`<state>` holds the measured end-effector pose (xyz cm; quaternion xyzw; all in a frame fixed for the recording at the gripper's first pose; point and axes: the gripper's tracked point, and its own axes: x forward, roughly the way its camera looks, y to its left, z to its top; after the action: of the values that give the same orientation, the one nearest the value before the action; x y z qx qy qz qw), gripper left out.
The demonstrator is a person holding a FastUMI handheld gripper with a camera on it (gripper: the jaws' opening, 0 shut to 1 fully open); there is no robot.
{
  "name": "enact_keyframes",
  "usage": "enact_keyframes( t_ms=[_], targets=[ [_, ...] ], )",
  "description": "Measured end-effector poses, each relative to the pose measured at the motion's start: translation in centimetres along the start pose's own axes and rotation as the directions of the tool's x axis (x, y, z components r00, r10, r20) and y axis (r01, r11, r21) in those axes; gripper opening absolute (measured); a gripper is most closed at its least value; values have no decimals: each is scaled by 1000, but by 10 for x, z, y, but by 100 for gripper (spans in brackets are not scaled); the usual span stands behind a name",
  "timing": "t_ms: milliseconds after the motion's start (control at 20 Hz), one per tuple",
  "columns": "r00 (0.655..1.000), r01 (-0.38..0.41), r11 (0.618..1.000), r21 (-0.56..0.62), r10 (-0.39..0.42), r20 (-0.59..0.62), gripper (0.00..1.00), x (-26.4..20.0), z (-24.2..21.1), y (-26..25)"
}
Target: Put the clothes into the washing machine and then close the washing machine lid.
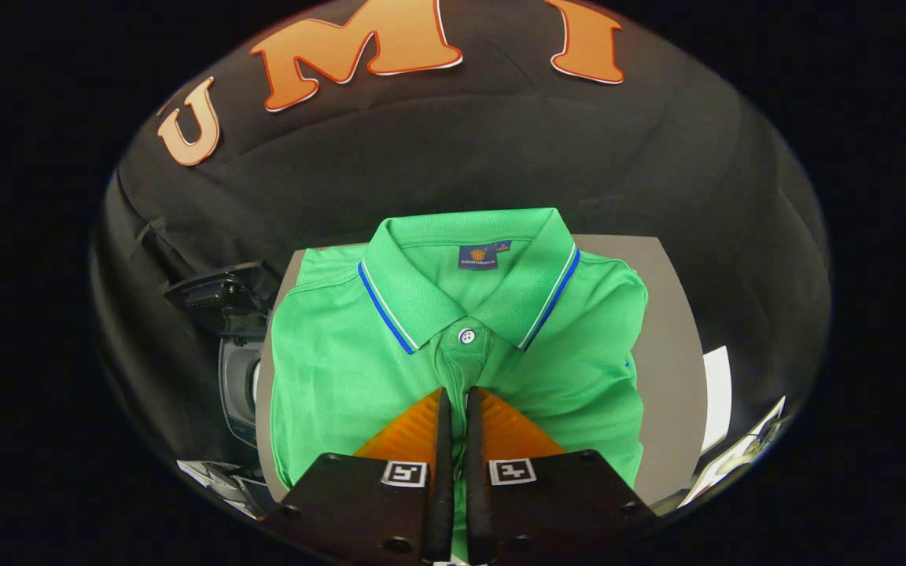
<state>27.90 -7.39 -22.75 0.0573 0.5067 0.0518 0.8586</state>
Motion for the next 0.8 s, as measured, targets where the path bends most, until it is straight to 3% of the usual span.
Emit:
enact_keyframes(
  t_ms=[300,600,800],
  targets=[
    [973,-84,995,50,71,219,15,-14,7,2],
    [899,-172,983,64,129,419,12,-46,34,3],
    [890,-177,983,51,138,434,8,-50,31,5]
  ],
)
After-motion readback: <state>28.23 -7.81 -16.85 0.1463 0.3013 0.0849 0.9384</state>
